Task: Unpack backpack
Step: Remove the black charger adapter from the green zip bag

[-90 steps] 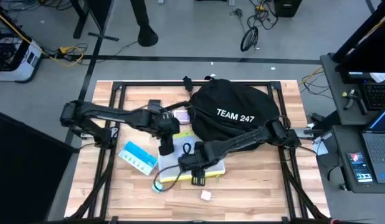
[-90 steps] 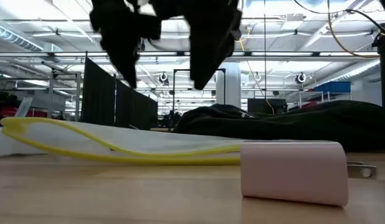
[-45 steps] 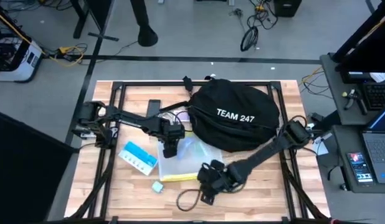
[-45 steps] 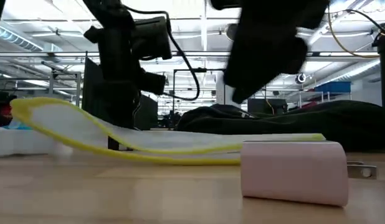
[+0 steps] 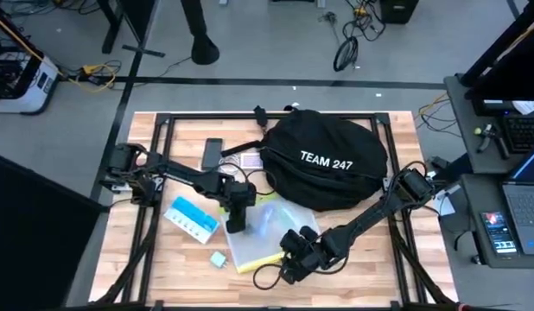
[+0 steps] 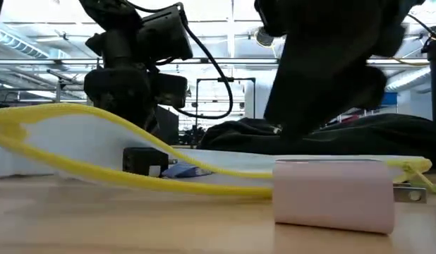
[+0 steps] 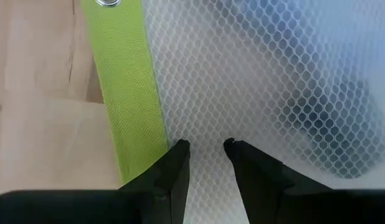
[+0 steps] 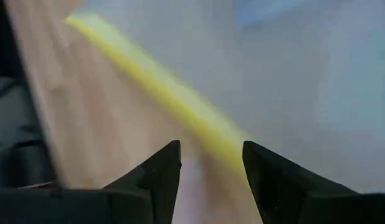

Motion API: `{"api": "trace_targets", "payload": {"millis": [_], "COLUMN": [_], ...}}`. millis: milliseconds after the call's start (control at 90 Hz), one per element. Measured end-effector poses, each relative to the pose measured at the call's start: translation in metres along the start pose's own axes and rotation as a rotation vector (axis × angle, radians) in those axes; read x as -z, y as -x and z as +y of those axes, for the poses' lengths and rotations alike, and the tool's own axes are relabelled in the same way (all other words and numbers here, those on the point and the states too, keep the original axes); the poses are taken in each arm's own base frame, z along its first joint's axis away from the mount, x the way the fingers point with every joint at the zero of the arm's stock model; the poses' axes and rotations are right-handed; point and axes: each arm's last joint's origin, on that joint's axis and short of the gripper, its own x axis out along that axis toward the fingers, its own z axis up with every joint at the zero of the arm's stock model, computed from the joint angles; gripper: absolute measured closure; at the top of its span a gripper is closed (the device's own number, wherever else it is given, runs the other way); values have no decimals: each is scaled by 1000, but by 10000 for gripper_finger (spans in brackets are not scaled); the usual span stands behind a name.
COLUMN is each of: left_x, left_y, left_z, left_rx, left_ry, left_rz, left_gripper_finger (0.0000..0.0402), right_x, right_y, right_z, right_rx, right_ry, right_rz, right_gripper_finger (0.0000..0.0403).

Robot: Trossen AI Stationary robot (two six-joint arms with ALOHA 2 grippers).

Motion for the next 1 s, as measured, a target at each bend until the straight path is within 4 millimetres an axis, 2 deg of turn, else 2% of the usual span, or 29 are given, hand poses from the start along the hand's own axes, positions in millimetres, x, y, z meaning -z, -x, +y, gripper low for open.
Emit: {"api": "trace_targets", "payload": {"millis": [111, 367, 611, 811, 1000], "left_x": [-2, -6, -6, -7, -8], "left_y": [0, -1, -1, -1, -1], "left_z": [0, -3, -3, -3, -4], "left_rx": [5, 22, 21, 25, 28], "left_ry": [24, 35, 44, 50, 50], "left_rz": [-18, -63, -61, -73, -82], "left_gripper_finger": [295, 295, 295, 295, 295], "right_x": [9, 16, 27, 36, 27], "right_y": [-1, -5, -2, -18, -31], "right_z": [0, -17, -6, -18, -21], "right_rx": [18, 200, 124, 237, 245], "right_ry": [-57, -119, -200, -195, -198], "right_rz": [24, 48, 66, 84, -3], "right_gripper_finger": [243, 243, 243, 243, 243]}}
